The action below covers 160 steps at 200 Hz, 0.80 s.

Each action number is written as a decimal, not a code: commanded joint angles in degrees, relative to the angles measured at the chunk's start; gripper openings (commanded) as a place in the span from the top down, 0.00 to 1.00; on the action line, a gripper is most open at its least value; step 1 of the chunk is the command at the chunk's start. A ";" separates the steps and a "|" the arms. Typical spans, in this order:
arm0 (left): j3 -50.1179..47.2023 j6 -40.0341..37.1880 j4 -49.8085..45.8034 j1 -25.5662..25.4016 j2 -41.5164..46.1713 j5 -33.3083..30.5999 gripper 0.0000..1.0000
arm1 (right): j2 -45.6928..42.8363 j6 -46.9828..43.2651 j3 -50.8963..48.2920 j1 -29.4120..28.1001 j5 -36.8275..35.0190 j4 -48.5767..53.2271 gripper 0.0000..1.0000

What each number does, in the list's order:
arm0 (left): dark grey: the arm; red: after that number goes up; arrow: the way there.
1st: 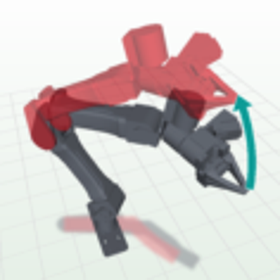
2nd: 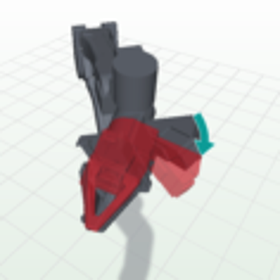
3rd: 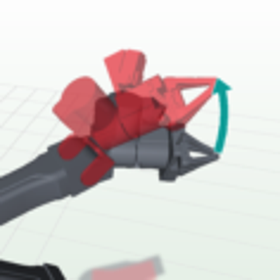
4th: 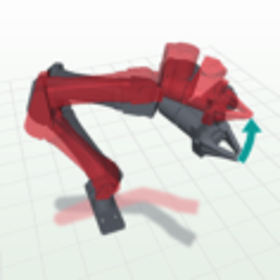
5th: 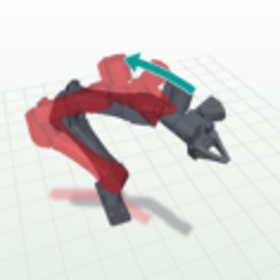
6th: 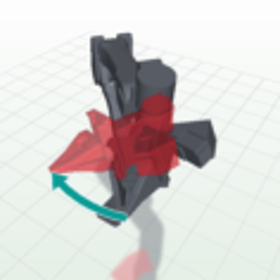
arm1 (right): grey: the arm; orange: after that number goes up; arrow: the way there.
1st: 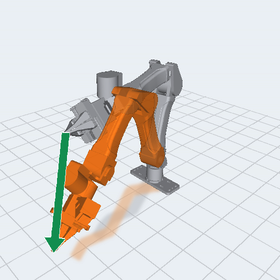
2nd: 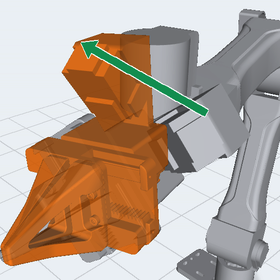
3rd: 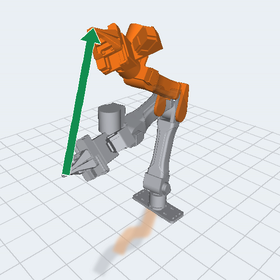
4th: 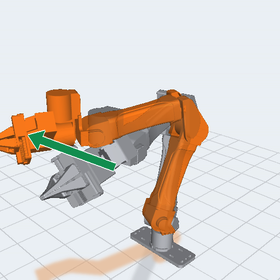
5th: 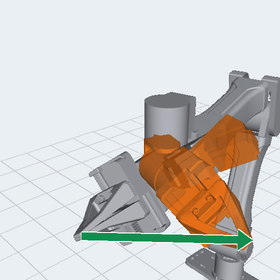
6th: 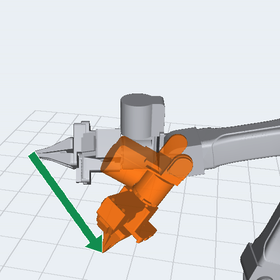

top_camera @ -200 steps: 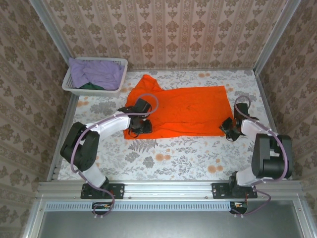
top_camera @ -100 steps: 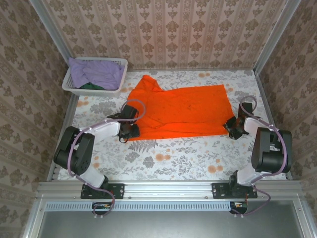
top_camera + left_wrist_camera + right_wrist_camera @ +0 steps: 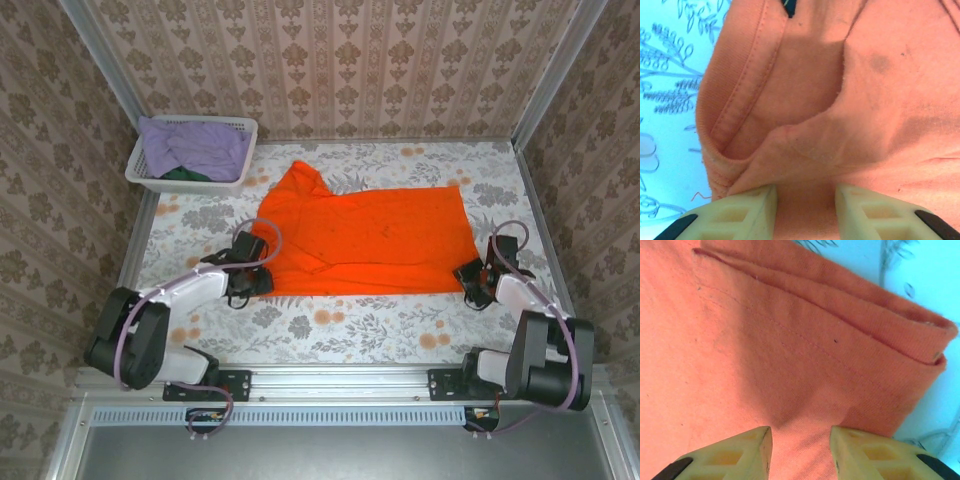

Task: Fold and stack the t-shirts

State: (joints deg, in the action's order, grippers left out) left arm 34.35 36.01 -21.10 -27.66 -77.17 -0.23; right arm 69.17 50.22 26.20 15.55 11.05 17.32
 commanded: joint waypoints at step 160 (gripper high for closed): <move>2.40 3.74 -2.83 -2.66 12.68 5.01 0.77 | -15.48 -8.37 8.16 -37.14 -5.66 -1.79 0.40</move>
State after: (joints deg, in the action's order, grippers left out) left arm 38.24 39.46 -29.06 -29.36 -60.38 1.43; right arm 44.16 47.66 26.46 -10.94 8.25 22.92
